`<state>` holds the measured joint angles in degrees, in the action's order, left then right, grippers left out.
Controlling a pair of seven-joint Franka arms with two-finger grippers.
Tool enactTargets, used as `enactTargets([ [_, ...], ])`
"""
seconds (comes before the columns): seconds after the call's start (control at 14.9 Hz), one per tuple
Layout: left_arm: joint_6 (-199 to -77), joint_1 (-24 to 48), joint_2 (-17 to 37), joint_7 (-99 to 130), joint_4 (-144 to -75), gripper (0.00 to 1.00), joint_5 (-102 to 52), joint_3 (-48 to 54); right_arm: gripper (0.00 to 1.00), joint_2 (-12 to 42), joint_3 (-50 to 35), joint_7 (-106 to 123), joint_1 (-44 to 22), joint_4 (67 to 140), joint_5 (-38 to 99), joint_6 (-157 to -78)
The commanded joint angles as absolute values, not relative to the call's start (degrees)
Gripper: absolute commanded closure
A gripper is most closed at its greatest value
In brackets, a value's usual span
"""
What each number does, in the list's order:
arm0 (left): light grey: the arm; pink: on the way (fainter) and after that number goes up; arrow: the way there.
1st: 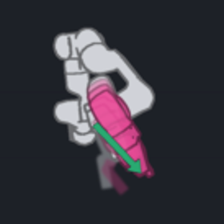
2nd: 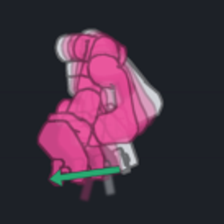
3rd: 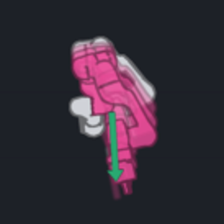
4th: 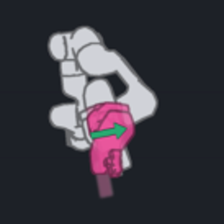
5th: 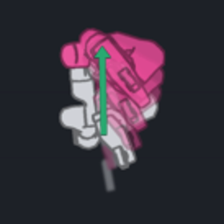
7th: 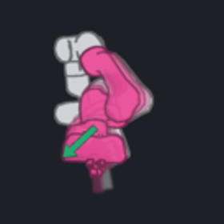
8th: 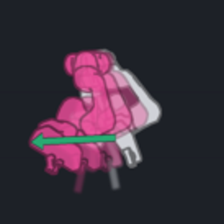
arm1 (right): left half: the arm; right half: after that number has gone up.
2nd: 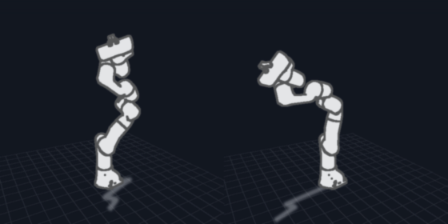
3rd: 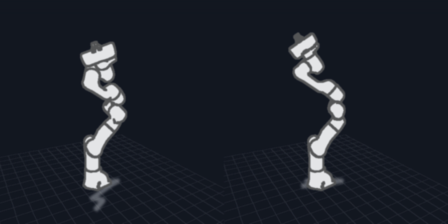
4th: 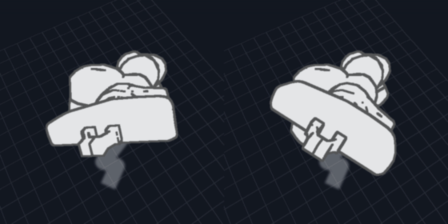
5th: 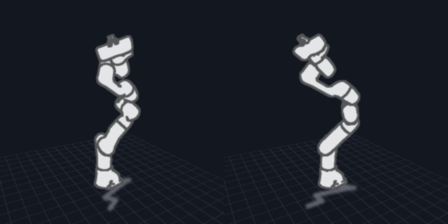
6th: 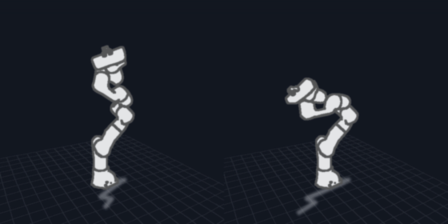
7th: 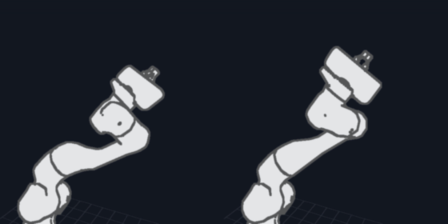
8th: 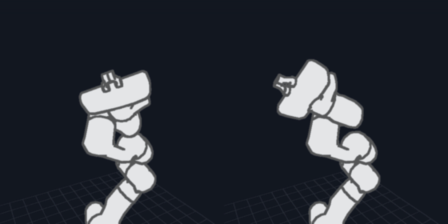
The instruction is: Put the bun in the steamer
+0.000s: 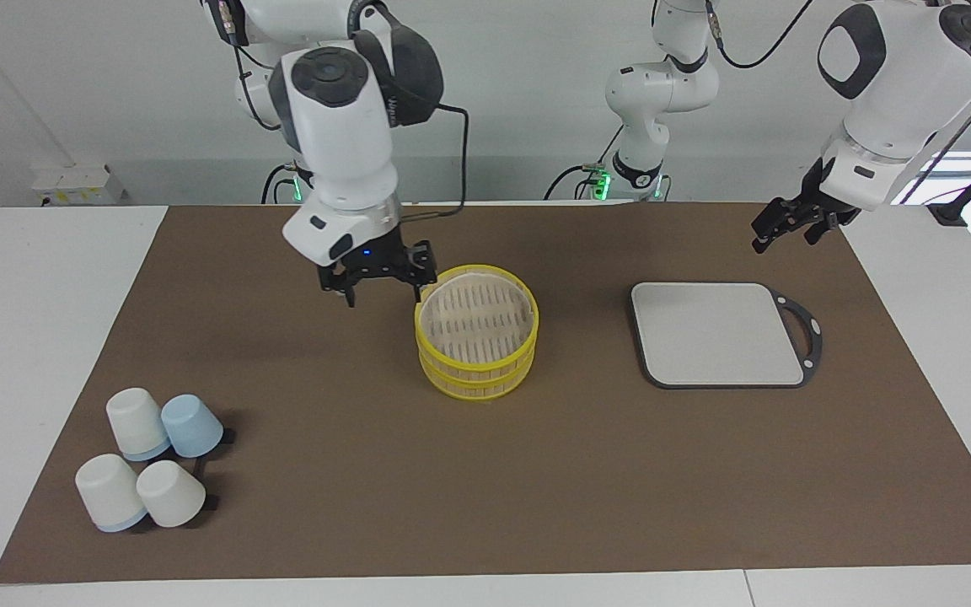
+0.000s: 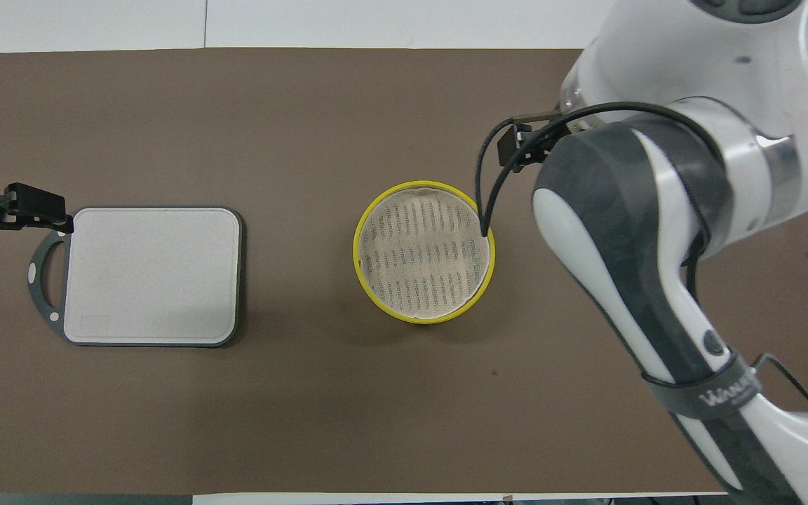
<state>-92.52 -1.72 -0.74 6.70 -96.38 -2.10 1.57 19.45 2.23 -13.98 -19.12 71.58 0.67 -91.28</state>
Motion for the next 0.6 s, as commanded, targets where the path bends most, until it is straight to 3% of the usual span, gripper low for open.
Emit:
enactTargets([
  [0.0, -92.6, -1.3, -1.6, 6.5, -96.9, 0.00, -1.1, 1.2, 0.00, 11.3, 1.2, -9.3, -14.6, 82.5, 0.0, -92.2],
  [0.27, -92.5, -1.3, -1.6, 6.5, -96.9, 0.00, -1.1, 1.2, 0.00, 2.8, 1.1, -4.5, -8.4, 96.6, 0.1, -99.9],
  [0.54, -92.6, -1.3, -1.6, 6.4, -96.9, 0.00, -1.1, 1.2, 0.00, 2.1, 1.2, -1.4, -3.4, 97.7, 0.2, -99.7],
])
